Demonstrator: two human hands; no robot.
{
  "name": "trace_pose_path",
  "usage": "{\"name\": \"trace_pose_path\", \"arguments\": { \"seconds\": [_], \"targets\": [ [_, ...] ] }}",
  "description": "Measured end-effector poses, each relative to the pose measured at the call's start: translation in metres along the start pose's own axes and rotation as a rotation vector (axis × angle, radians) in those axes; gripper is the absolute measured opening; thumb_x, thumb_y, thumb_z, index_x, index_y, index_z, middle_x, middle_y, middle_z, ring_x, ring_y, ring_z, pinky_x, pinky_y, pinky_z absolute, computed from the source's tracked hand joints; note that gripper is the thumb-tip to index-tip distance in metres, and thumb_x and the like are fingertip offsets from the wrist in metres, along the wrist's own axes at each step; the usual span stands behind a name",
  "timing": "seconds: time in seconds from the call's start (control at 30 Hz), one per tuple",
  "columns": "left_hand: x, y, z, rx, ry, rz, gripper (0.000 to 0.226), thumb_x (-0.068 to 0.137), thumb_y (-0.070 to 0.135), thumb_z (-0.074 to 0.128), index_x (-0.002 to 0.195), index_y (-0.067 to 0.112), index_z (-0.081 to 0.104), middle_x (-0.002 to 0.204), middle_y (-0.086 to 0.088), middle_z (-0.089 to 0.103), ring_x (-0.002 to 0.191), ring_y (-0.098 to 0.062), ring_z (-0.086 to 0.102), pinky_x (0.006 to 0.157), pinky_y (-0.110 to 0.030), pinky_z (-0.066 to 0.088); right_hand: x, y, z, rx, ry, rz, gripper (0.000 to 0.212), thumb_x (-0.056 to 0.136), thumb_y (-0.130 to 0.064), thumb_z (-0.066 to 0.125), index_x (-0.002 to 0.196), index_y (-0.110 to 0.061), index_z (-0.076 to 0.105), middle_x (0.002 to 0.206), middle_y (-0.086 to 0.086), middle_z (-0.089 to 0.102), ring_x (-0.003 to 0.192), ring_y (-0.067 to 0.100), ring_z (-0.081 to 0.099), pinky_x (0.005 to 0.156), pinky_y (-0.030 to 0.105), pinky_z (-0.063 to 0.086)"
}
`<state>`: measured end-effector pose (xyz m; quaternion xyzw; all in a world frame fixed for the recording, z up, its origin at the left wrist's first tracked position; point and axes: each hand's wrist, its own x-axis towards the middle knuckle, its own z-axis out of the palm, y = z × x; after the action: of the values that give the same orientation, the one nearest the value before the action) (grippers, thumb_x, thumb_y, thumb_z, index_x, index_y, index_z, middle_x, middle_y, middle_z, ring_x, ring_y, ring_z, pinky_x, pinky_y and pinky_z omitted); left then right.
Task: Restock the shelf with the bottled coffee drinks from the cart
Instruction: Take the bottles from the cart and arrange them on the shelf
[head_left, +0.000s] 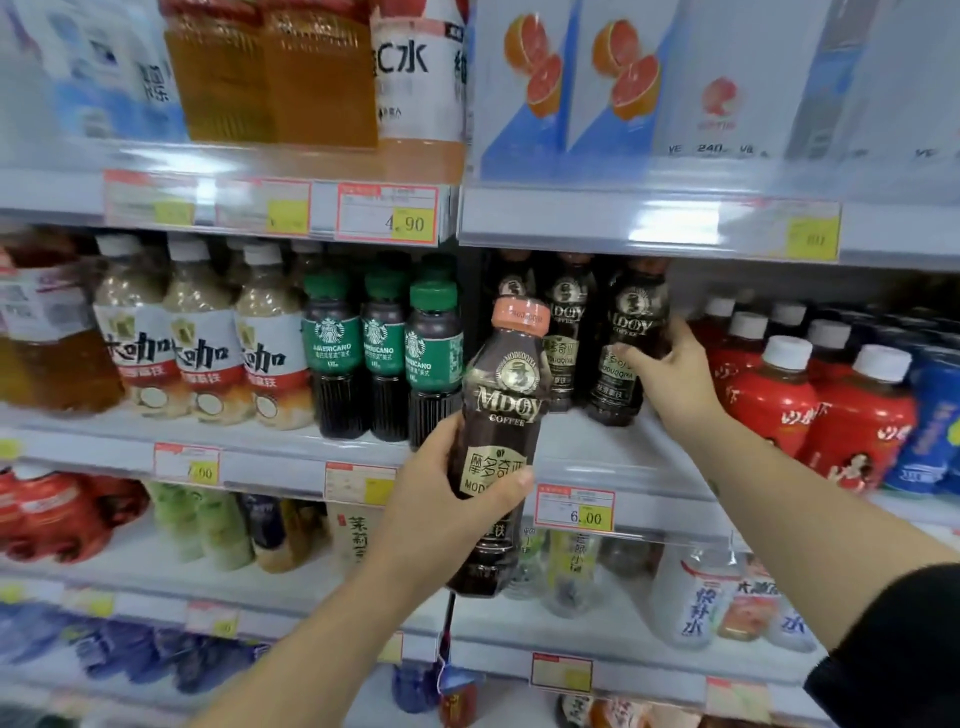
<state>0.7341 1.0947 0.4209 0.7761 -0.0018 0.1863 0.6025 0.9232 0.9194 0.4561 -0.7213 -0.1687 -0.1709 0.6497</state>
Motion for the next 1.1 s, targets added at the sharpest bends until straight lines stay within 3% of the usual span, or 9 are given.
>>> {"name": "trace_pose_path", "arguments": {
  "seconds": [0.3,0.37,0.47,0.53,0.6,0.73,0.87,1.0,1.1],
  "targets": [
    [0.003,-0.004,0.001,-0.006,0.011,0.013,0.029,0.077,0.031,0.071,0.101,0.037,0.056,0.088,0.021,0.069,0.078,0.002,0.065,0.067,-0.017,0.050,0.016,0.020,0.005,-0.056,-0.025,-0.006,0.051,0.086,-0.004,0.063,0.134,-0.007,0.044,0.120,0.000,0.060,0.111,0.012,0.057,0.103,0.036,0.043],
    [0.007,-0.003,0.004,0.000,0.008,0.023,0.030,0.078,0.032,0.071,0.102,0.039,0.055,0.089,0.022,0.069,0.079,0.003,0.065,0.072,-0.021,0.050,0.020,0.023,0.005,-0.070,-0.032,0.000,0.057,0.085,-0.007,0.065,0.136,-0.006,0.041,0.125,0.004,0.059,0.114,0.016,0.057,0.104,0.041,0.043],
    [0.017,0.003,0.012,-0.024,-0.006,0.054,0.036,0.080,0.029,0.071,0.109,0.041,0.052,0.094,0.022,0.068,0.085,0.004,0.064,0.074,-0.020,0.050,0.018,0.028,0.003,-0.108,-0.012,0.060,0.079,0.075,-0.030,0.074,0.141,-0.010,0.035,0.138,0.008,0.051,0.126,0.022,0.050,0.107,0.046,0.040],
    [0.027,0.006,0.020,-0.036,-0.001,0.092,0.044,0.081,0.025,0.071,0.116,0.040,0.048,0.100,0.021,0.066,0.091,0.008,0.061,0.071,-0.011,0.049,0.004,0.017,-0.001,-0.151,0.030,0.049,0.080,0.078,-0.027,0.074,0.143,-0.010,0.031,0.142,0.006,0.046,0.129,0.021,0.045,0.108,0.041,0.037],
    [0.039,0.008,0.029,0.011,0.010,0.148,0.055,0.081,0.024,0.071,0.125,0.038,0.041,0.111,0.022,0.057,0.097,0.011,0.056,0.075,-0.005,0.045,-0.012,0.009,-0.008,-0.209,0.033,0.006,0.066,0.084,-0.016,0.068,0.141,-0.010,0.035,0.126,0.000,0.052,0.115,0.018,0.053,0.098,0.031,0.042],
    [0.060,0.010,0.045,0.163,-0.012,0.241,0.061,0.080,0.028,0.071,0.132,0.032,0.041,0.116,0.016,0.038,0.107,0.007,0.047,0.084,-0.005,0.038,-0.042,0.007,-0.020,-0.502,-0.237,-0.038,0.035,0.086,-0.014,0.064,0.120,-0.016,0.058,0.095,-0.002,0.068,0.083,0.010,0.063,0.075,0.013,0.047],
    [0.075,0.012,0.055,0.251,-0.008,0.320,0.068,0.075,0.039,0.070,0.136,0.035,0.040,0.120,0.016,0.039,0.117,-0.008,0.044,0.101,-0.032,0.039,-0.054,0.009,-0.027,-0.713,-0.574,0.011,0.033,0.085,-0.043,0.062,0.112,-0.025,0.067,0.095,-0.021,0.062,0.079,-0.004,0.057,0.075,0.013,0.042],
    [0.097,0.010,0.056,0.431,0.091,0.356,0.074,0.077,0.031,0.074,0.140,0.029,0.037,0.129,0.010,0.039,0.121,-0.013,0.038,0.107,-0.036,0.029,-0.052,0.008,-0.027,-0.878,-0.634,-0.126,0.030,0.092,-0.042,0.052,0.099,-0.019,0.071,0.087,-0.019,0.052,0.077,0.001,0.048,0.065,0.011,0.031],
    [0.109,0.001,0.057,0.294,0.116,0.292,0.071,0.078,0.022,0.075,0.139,0.024,0.039,0.125,0.006,0.041,0.116,-0.011,0.043,0.100,-0.025,0.034,-0.051,0.012,-0.028,-0.827,-0.629,-0.124,0.030,0.091,-0.043,0.053,0.097,-0.019,0.071,0.079,-0.023,0.049,0.075,-0.004,0.047,0.067,0.007,0.033]
  ]
}}
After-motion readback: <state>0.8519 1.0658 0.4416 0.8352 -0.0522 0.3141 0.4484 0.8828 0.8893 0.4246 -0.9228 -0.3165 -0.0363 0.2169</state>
